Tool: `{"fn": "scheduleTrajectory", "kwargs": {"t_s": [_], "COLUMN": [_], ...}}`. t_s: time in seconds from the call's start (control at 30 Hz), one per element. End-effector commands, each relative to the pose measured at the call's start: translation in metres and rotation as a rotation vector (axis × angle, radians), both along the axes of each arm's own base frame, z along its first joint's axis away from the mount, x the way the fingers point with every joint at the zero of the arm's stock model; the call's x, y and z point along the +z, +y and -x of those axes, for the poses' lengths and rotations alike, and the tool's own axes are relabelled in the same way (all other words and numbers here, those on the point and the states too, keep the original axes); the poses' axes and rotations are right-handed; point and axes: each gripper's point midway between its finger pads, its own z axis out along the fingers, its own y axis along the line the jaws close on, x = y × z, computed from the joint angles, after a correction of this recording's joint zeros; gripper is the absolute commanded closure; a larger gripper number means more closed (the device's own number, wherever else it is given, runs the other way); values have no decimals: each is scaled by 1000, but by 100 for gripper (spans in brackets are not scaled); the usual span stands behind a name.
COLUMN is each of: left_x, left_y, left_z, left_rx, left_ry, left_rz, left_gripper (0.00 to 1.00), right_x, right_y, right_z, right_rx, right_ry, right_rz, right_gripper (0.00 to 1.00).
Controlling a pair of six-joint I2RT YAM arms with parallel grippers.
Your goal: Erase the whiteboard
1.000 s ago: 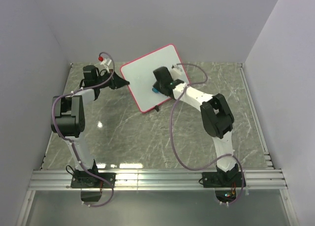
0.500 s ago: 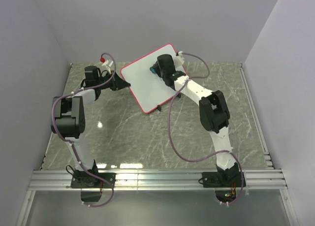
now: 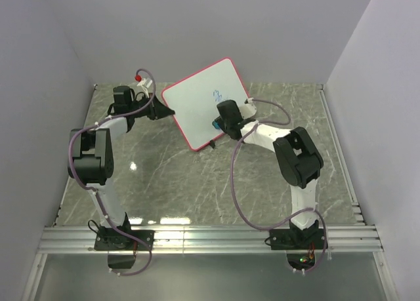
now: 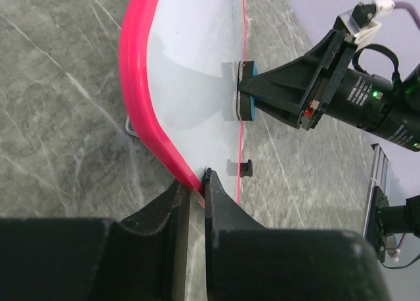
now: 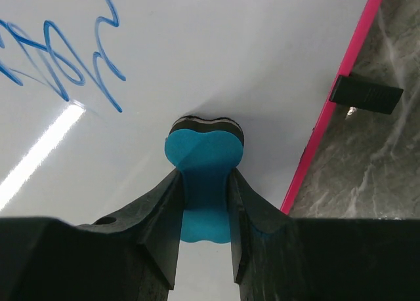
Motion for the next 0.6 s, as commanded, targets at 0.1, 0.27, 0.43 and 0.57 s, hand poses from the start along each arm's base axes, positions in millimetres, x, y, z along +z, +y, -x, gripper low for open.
{"fn": "scheduleTrajectory", "kwargs": {"t_s": [0.1, 0.27, 0.43, 0.57], "left_x": [-13, -21, -28, -31], "left_y": [-40, -51, -59, -64], "left_z": [28, 35, 42, 47], "left_rx": [-172, -206, -238, -256], "left_ry": [-17, -14, -2, 3], "left_rz": [-51, -90, -112, -135], "left_gripper": [100, 100, 100, 100], "right_x": [10, 59, 73, 65], "right_y": [-1, 6, 21, 27], "right_z": [-53, -118, -159, -170], "right_rx": [-4, -21, -8, 2], "right_ry": [-33, -138, -203, -205], "right_rz": [56, -21, -62, -85], "right_gripper": [100, 100, 100, 100]}}
